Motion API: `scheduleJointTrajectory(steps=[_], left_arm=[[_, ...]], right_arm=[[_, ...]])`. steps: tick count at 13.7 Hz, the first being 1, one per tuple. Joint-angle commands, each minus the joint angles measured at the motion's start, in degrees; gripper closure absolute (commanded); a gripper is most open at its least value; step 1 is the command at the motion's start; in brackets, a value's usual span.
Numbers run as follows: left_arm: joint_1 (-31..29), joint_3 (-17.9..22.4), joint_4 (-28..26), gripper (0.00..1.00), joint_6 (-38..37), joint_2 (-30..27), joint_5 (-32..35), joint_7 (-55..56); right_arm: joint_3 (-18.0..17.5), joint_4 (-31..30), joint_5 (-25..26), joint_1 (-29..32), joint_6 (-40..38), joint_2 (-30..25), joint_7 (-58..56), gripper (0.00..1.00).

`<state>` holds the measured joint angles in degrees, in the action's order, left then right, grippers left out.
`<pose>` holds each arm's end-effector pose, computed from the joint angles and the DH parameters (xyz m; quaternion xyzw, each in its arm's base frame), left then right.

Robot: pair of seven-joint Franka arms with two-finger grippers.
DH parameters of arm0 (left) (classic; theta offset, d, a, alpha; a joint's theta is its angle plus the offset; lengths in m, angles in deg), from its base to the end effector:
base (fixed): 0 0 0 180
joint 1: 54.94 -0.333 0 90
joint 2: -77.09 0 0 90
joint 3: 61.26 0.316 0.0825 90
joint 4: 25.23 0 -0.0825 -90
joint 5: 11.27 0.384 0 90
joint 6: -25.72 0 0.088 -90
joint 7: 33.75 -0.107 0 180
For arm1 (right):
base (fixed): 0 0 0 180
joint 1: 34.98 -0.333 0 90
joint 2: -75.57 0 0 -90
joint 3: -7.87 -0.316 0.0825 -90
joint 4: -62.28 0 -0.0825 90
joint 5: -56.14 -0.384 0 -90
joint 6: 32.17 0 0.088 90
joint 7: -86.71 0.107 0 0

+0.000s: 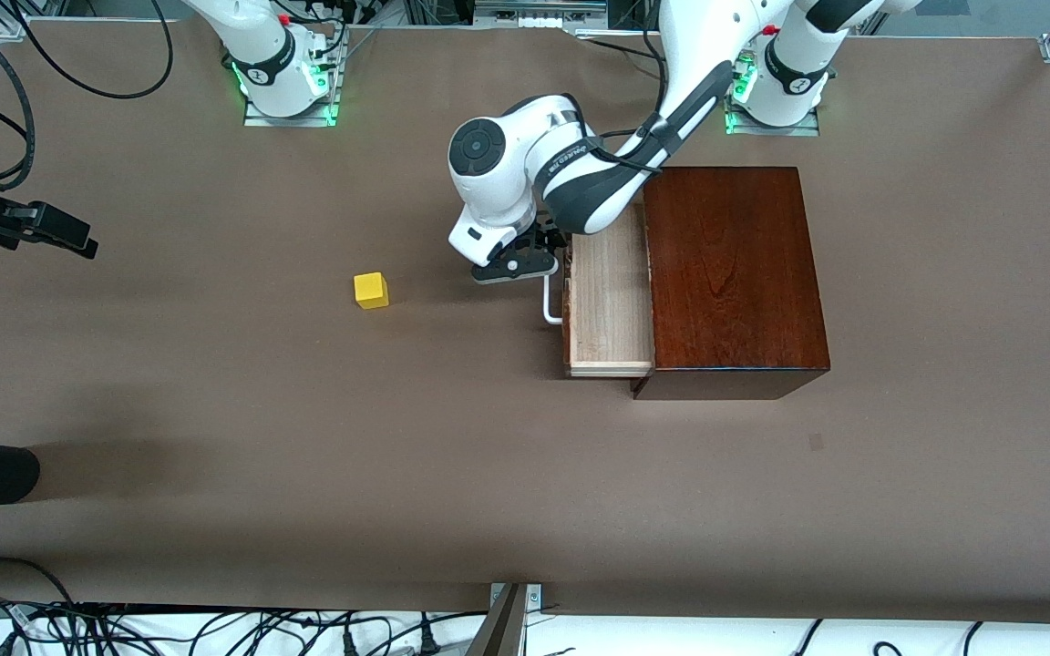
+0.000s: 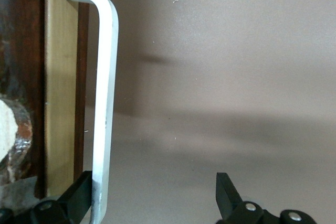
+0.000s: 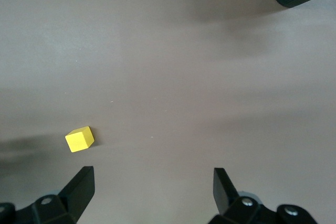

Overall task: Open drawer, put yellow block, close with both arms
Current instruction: 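Pull the drawer handle outward with the left gripper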

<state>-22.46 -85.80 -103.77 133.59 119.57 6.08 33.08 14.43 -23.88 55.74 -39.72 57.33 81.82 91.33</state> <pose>0.4553 -0.5469 0.2904 -0.9946 -0.0654 0.0435 0.0682 0.5857 -0.0142 0.5935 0.9981 -0.0560 -0.0250 0.0033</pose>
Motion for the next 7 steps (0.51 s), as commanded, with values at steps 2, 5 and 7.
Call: scheduleJointTrajectory(steps=[2,5,7], left_arm=[[3.8,-0.9,6.5,0.00,0.9,3.7,-0.6,3.2],[3.5,-0.9,6.5,0.00,0.9,3.6,-0.5,2.5],[2.6,-0.9,6.3,0.00,0.5,3.0,0.5,1.4]], right_arm=[[-0.1,0.3,0.0,-0.4,-1.0,-0.8,0.3,0.00],[-0.1,0.3,0.0,-0.4,-1.0,-0.8,0.3,0.00],[-0.1,0.3,0.0,-0.4,-1.0,-0.7,0.4,0.00]])
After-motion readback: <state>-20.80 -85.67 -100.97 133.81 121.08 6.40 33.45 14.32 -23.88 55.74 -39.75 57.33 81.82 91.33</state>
